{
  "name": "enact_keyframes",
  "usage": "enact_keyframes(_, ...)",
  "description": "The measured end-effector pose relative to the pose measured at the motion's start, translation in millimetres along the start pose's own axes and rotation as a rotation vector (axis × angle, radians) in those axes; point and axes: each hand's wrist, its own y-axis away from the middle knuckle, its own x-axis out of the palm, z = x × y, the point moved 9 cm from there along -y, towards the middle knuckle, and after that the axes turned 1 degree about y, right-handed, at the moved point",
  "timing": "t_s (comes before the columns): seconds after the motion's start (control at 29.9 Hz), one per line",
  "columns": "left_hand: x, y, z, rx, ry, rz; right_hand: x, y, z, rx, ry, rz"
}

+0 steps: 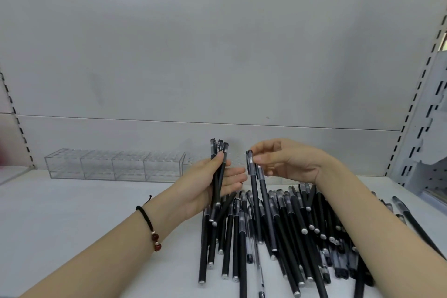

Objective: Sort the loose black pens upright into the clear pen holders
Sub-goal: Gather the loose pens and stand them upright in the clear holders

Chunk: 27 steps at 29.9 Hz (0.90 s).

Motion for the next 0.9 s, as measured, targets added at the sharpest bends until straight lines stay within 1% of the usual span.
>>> enact_keyframes(0.07,10.6,1.5,4.6,-0.029,0.024,0.046,-0.1,-1.7,4.8,-0.02,-0.053,-0.013)
enact_keyframes(0.2,33.2,5.5,16.8,-0.097,-0.08,0.184,-2.4,-5.3,8.6,-0.03,-0.078,-0.08)
enact_keyframes(0.27,41.8,8.1,21.5,-0.108,-0.073,0.236,-3.7,-7.2,10.9,-0.049,-0.078,-0.126)
enact_keyframes(0.37,40.2,5.2,22.9,-0.089,0.035,0.205,-9.6,-9.2,14.9,-0.099,-0.052,-0.231)
enact_keyframes(0.47,37.7,1.5,16.7,-0.045,0.068,0.214,-12.1,-10.9,19.0,-0.169,-0.009,-0.324)
enact_keyframes(0.6,35.5,2.0,11.9,-0.032,0.08,0.245,-7.9,-11.0,24.7,-0.229,0.06,-0.369)
enact_keyframes(0.67,32.0,0.5,4.4,0.006,0.087,0.234,-5.5,-10.2,24.9,-0.232,0.064,-0.367)
enact_keyframes(0.77,15.4,-4.3,-20.7,0.125,0.072,0.142,-5.7,-10.2,17.4,-0.192,0.111,-0.376)
enact_keyframes(0.84,-0.6,-5.5,-38.0,0.205,0.042,0.057,-3.7,-12.0,10.0,-0.158,0.214,-0.357)
enact_keyframes(0.9,-16.5,-6.2,-47.2,0.249,0.008,-0.018,3.3,-15.7,4.2,-0.141,0.377,-0.293)
